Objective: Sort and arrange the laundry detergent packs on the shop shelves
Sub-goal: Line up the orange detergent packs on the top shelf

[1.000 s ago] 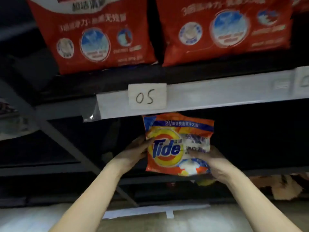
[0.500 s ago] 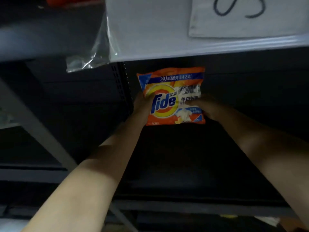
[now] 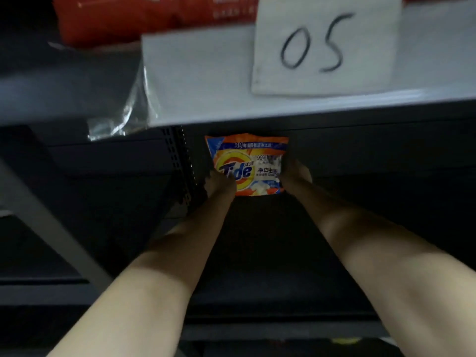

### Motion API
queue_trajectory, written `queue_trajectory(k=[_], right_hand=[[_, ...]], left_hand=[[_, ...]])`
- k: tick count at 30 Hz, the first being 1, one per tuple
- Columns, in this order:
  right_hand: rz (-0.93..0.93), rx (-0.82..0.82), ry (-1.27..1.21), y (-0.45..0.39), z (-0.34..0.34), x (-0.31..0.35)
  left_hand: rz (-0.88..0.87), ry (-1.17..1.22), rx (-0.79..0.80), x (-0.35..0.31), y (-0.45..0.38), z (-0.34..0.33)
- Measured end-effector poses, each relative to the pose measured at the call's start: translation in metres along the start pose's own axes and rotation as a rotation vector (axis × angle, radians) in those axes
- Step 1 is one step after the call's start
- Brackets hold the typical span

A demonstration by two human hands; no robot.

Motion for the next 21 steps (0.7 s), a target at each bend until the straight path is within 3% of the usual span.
queue_trajectory(k=[6,9,15,21], right_hand=[[0.243,0.102,0.270,0.079,0.002,-0.034],[0.234,0.159,0.340,0.118,0.022,-0.056],[0.121,0.267,0.517,0.215,0.119,-0.100],[0.200,0.214,0.538,0.312,0.276,-0.094]], left_hand=[[-0.508,-0.532,0.216,0.004,0.086,-0.039],[-0.665,-0.758,0.337,-0.011,0.144,-0.043],[-0.693,-0.874,0.544,-0.077,0.271,-0.021],[-0.921,-0.719,0.404,-0.195,0.396,0.045]])
Point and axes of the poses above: each hand's wrist, its own y-axis away from the middle knuckle, its own z-axis out of the back of the hand, x = y × z, the point moved 5 cm from there along -y, towards the middle knuckle, and after that the axes turned 3 degrees about -z, right-handed, at the moved point
